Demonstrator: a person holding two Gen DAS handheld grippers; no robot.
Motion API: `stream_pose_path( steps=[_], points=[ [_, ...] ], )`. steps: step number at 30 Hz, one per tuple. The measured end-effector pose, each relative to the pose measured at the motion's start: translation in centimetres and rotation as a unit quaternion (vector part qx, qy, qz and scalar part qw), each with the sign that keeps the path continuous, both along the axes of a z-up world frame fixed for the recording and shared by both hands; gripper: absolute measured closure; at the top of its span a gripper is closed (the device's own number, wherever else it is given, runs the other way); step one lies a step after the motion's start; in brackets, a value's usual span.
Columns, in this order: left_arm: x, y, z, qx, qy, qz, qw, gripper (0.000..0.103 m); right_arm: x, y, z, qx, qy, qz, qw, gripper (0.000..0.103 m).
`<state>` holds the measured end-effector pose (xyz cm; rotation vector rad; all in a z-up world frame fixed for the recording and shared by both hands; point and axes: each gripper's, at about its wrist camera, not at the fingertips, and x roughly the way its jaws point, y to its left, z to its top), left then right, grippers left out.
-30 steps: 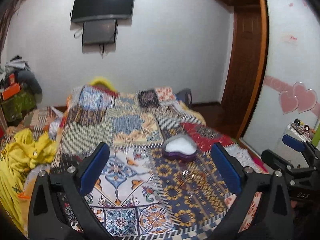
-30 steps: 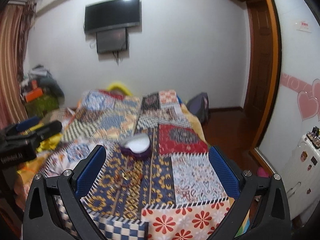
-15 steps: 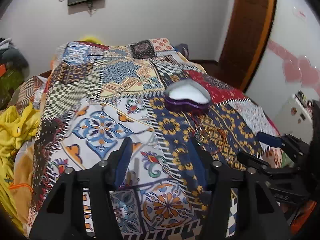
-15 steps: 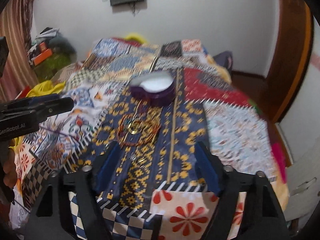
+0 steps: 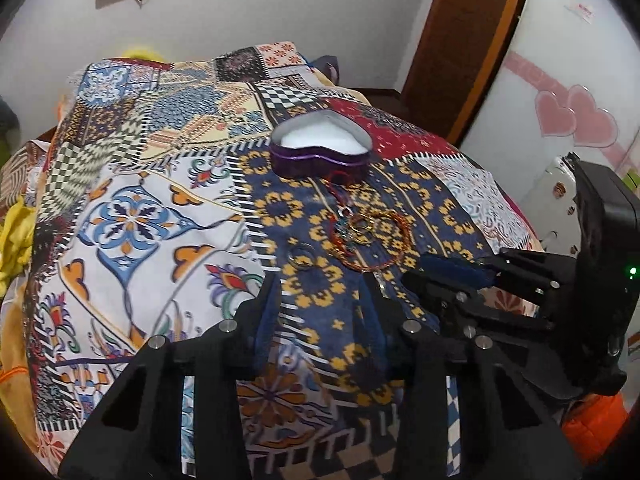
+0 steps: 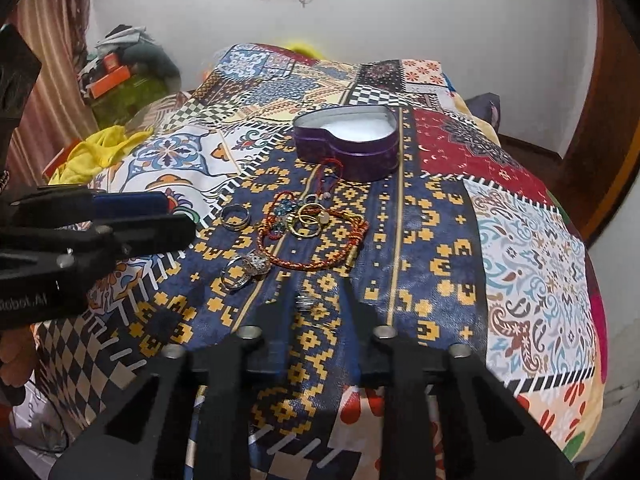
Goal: Organize jewelry
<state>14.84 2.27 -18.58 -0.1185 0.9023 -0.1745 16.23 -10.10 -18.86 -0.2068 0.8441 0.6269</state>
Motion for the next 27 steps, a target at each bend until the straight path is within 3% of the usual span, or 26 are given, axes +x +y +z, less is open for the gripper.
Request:
stream_pose_path(
  steps=[9,13,20,22,27],
  points=[
    [0.6,-2.4,-0.8,0.005,0.014,-0.037,0.9992,0.063,0.3,-1.0,0.7,0.017,0.001,-0.011,1.0,0.093],
    [1.4,-3.1,-1.3,0.01,0.022,-0.044,0.9987,0.073,0.5,-1.7,1.2,0.022,-0.004,-0.024,0.999,0.093],
    [2.5,-3.8,-2.3,0.016,0.035,-0.04,0.9984,0.075,0.5,-2.3,1.6,0.029,-0.008,-0.032,0.999,0.093],
    [2.6,-3.8,-2.4,0.018,0.032,-0.042,0.9985,0.089,0.5,-2.5,1.7,0.03,-0.009,-0.034,0.999,0.093],
    [2.2,-3.8,-1.9,0.022,0.021,-0.041,0.9987,0.089,0.5,-2.7,2.2,0.036,-0.014,-0.04,0.998,0.093]
  ],
)
